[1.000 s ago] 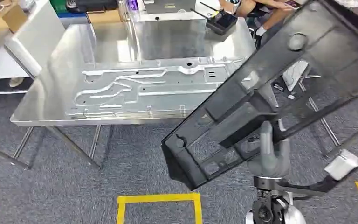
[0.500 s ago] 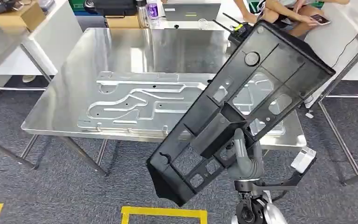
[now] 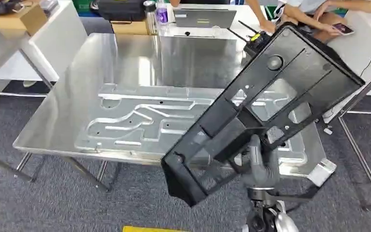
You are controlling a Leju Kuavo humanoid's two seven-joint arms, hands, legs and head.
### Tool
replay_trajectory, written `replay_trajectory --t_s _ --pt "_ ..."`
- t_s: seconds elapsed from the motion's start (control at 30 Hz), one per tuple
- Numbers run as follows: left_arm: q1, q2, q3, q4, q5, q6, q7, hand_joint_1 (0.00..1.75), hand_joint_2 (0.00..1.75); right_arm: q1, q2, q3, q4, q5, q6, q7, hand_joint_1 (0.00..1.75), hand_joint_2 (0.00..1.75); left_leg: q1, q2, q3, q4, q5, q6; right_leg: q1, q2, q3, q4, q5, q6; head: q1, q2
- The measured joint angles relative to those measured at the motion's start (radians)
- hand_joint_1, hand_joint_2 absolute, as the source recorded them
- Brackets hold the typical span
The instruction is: Take the parts from the cabinet and place them on the table.
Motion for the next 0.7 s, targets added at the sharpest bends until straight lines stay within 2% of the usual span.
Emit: replay_trajectory --t_s 0.03,0.07,0.13,0.17,0.2,0.23,0.27,0.3,0.33,0.37,0.4,0.43,0.47,0.5,0.53,0.57,0.63,0.67,0.7 --pt "-0.001 0.0 0.003 0.0 0.002 0.003 -0.001 0.0 1.75 -0.001 0.0 -0.005 -0.005 0.001 -0.001 0.001 1.75 1.75 0.003 0.003 0.008 0.017 0.01 -0.005 0.0 0.0 0.005 -0.005 -0.012 -0.01 0.004 0.0" --pt "-0.008 0.003 0.008 0.0 0.009 0.015 -0.007 0.0 1.75 -0.004 -0.001 -0.009 -0.024 0.002 -0.001 -0.002 1.75 1.75 0.015 0.018 -0.1 0.208 0.006 -0.025 -0.012 0.003 0.041 -0.007 -0.038 -0.027 -0.001 0.0" --pt "-0.01 0.003 0.017 0.0 0.023 0.029 -0.017 0.0 1.75 0.0 -0.003 -0.012 -0.027 0.002 -0.005 -0.002 1.75 1.75 0.027 0.019 -0.201 0.328 -0.061 -0.039 -0.015 0.003 0.059 -0.007 -0.058 -0.025 -0.001 0.0" --pt "-0.016 0.003 0.019 0.0 0.026 0.031 -0.018 0.0 1.75 0.002 -0.004 -0.015 -0.03 0.002 -0.01 -0.002 1.75 1.75 0.032 0.021 -0.235 0.35 -0.1 -0.046 -0.018 0.003 0.072 -0.007 -0.069 -0.021 -0.001 0.0" --pt "-0.019 0.003 0.021 0.0 0.025 0.032 -0.017 0.0 1.75 0.004 -0.005 -0.018 -0.033 0.002 -0.013 -0.002 1.75 1.75 0.037 0.023 -0.253 0.337 -0.114 -0.051 -0.021 0.003 0.089 -0.007 -0.082 -0.018 -0.001 0.0" --pt "-0.02 0.004 0.022 0.0 0.024 0.031 -0.015 0.0 1.75 0.007 -0.007 -0.022 -0.036 0.005 -0.019 -0.002 1.75 1.75 0.041 0.024 -0.253 0.295 -0.098 -0.056 -0.025 0.003 0.107 -0.007 -0.094 -0.014 -0.001 0.0" --pt "-0.021 0.004 0.023 0.0 0.019 0.03 -0.008 0.0 1.75 0.009 -0.009 -0.026 -0.038 0.02 -0.03 -0.001 1.75 1.75 0.044 0.027 -0.244 0.226 -0.043 -0.061 -0.029 0.003 0.125 -0.008 -0.106 -0.008 -0.001 0.0" --pt "-0.02 0.005 0.023 0.0 0.014 0.027 0.0 0.0 1.75 0.01 -0.015 -0.032 -0.042 0.039 -0.047 0.009 1.75 1.75 0.046 0.032 -0.233 0.148 0.039 -0.061 -0.033 0.003 0.141 -0.008 -0.118 -0.001 -0.001 0.0" --pt "-0.018 0.005 0.023 0.0 0.005 0.024 0.004 0.0 1.75 0.009 -0.025 -0.039 -0.048 0.071 -0.077 0.027 1.75 1.75 0.047 0.04 -0.231 0.079 0.144 -0.062 -0.032 0.004 0.146 -0.012 -0.126 0.007 -0.001 0.0" --pt "-0.02 0.008 0.025 0.001 -0.002 0.022 0.007 0.0 1.75 0.005 -0.044 -0.049 -0.055 0.107 -0.115 0.055 1.75 1.75 0.036 0.044 -0.238 0.076 0.141 -0.054 -0.032 0.006 0.157 -0.009 -0.132 0.015 -0.003 0.0" --pt "-0.024 0.008 0.026 0.0 -0.012 0.018 0.012 0.0 1.75 -0.007 -0.069 -0.067 -0.072 0.162 -0.177 0.105 1.75 1.75 0.032 0.04 -0.234 0.077 0.141 -0.041 -0.032 0.004 0.156 -0.018 -0.137 0.024 -0.003 0.0" --pt "-0.029 0.007 0.026 0.0 -0.024 0.014 0.018 0.0 1.75 -0.03 -0.103 -0.087 -0.089 0.23 -0.25 0.193 1.75 1.75 0.029 0.037 -0.231 0.071 0.143 -0.028 -0.032 0.004 0.164 -0.018 -0.131 0.036 -0.005 0.0" --pt "-0.031 0.007 0.026 0.0 -0.033 0.012 0.023 0.0 1.75 -0.06 -0.146 -0.114 -0.099 0.287 -0.302 0.283 1.75 1.75 0.029 0.038 -0.225 0.069 0.14 -0.018 -0.033 0.003 0.169 -0.023 -0.127 0.042 -0.004 0.0" --pt "-0.032 0.008 0.026 0.0 -0.036 0.012 0.023 0.0 1.75 -0.098 -0.187 -0.143 -0.104 0.323 -0.322 0.361 1.75 1.75 0.03 0.036 -0.211 0.065 0.142 -0.01 -0.036 0.001 0.169 -0.023 -0.135 0.048 -0.004 0.0" --pt "-0.032 0.007 0.026 0.0 -0.037 0.013 0.024 0.0 1.75 -0.136 -0.231 -0.182 -0.106 0.358 -0.322 0.432 1.75 1.75 0.031 0.036 -0.202 0.061 0.139 -0.004 -0.037 0.001 0.162 0.006 -0.147 0.046 -0.001 0.0" --pt "-0.031 0.006 0.026 0.0 -0.033 0.014 0.024 0.0 1.75 -0.173 -0.27 -0.223 -0.109 0.41 -0.322 0.501 1.75 1.75 0.03 0.037 -0.196 0.061 0.136 0.003 -0.032 0.001 0.129 0.071 -0.17 0.042 0.0 0.0" --pt "-0.026 0.006 0.028 0.001 0.019 0.011 0.008 0.0 1.75 -0.234 -0.337 -0.271 -0.106 0.553 -0.32 0.627 1.75 1.75 0.023 0.038 -0.186 0.061 0.126 0.018 -0.021 0.002 0.028 0.238 -0.231 0.04 0.002 0.0" --pt "-0.019 0.003 0.039 0.001 0.079 0.002 -0.019 0.0 1.75 -0.269 -0.378 -0.284 -0.094 0.636 -0.301 0.7 1.75 1.75 0.016 0.038 -0.179 0.062 0.119 0.022 -0.017 0.002 -0.016 0.293 -0.251 0.039 0.003 0.0" --pt "-0.011 0.0 0.056 0.001 0.138 -0.006 -0.054 0.0 1.75 -0.304 -0.413 -0.293 -0.075 0.716 -0.279 0.769 1.75 1.75 0.012 0.037 -0.172 0.062 0.113 0.026 -0.014 0.002 -0.039 0.302 -0.247 0.038 0.002 0.0"
